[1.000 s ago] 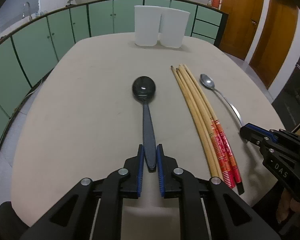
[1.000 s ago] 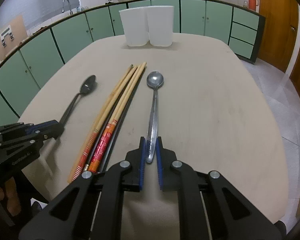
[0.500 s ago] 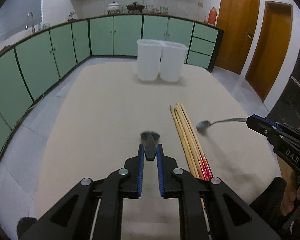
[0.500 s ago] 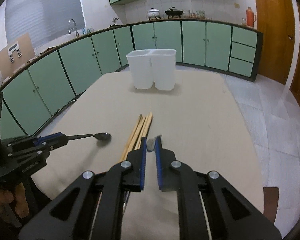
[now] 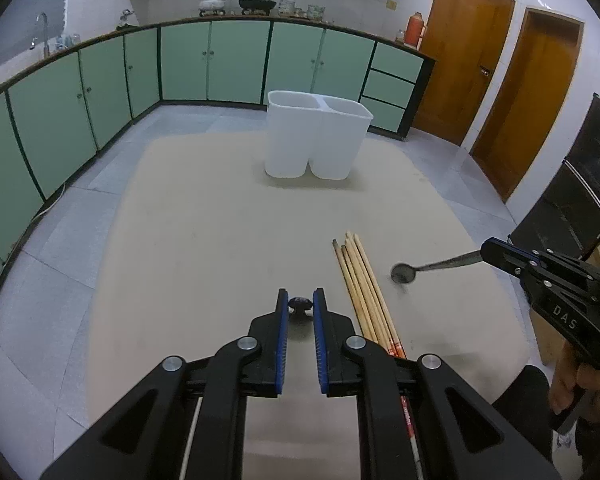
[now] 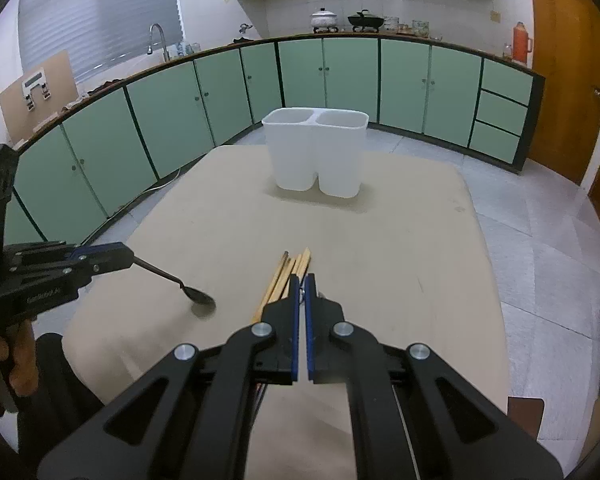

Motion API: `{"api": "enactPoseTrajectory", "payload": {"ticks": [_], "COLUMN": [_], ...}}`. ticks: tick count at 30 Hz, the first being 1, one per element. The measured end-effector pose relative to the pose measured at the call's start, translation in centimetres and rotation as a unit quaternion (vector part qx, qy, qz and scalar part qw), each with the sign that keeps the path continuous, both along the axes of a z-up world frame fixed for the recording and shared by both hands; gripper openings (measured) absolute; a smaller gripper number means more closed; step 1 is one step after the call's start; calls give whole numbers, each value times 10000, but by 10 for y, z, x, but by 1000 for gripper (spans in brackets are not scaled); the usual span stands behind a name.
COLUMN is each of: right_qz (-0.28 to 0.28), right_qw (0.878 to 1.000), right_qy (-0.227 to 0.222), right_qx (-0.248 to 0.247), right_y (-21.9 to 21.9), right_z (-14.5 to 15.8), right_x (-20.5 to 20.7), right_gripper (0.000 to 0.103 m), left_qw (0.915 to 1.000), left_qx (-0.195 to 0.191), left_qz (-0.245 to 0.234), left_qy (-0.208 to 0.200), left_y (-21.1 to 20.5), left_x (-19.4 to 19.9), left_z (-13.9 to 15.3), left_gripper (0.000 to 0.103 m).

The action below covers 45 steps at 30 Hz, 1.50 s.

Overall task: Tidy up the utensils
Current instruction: 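Carry both spoons into the white holder compartments and open both tools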

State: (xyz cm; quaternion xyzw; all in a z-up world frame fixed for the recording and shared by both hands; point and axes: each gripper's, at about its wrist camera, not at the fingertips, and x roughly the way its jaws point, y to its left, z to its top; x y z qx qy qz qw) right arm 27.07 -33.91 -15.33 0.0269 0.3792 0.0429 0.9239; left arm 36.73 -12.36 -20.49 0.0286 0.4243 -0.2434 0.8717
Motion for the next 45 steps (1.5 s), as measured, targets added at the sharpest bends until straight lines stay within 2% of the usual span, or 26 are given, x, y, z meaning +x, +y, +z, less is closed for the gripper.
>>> {"api": "enactPoseTrajectory", "payload": {"ticks": [12,19,28,32,35,38,42,45], "right_qz": [214,368,480,374,241,83,-47,-83], "right_qw": [9996,9992,9986,9986,9986,9990,10000,9998], "right_qy": [128,78,-209,-379,-479,-427,-55,141], "right_qx": [137,165,97,62,42,-57,-17,101], "right_y": [-5,-5,-5,-13,-23,-33,-47,-53], "right_z": [27,58,126,146,145,127,87,63], "right_x": [20,49,136,181,213,239,262,262], "right_gripper": [1,1,1,1,1,1,1,3], "left_qw": [9995,9986,9963,9945,9935,9932,9968,9980], "left_qx": [-47,-20,-101,-80,-131,-135,-17,62], "left_qz": [-298,-471,-431,-336,-259,-183,-117,-148], "left_qy": [-11,-250,-738,-985,-1102,-1143,-786,-613], "left_y": [-6,-23,-53,-74,-88,-99,-108,-107], "left_x": [23,55,128,168,199,225,246,246], "left_z": [31,61,117,134,136,124,82,58], "left_gripper": [12,12,12,12,12,12,12,12]}}
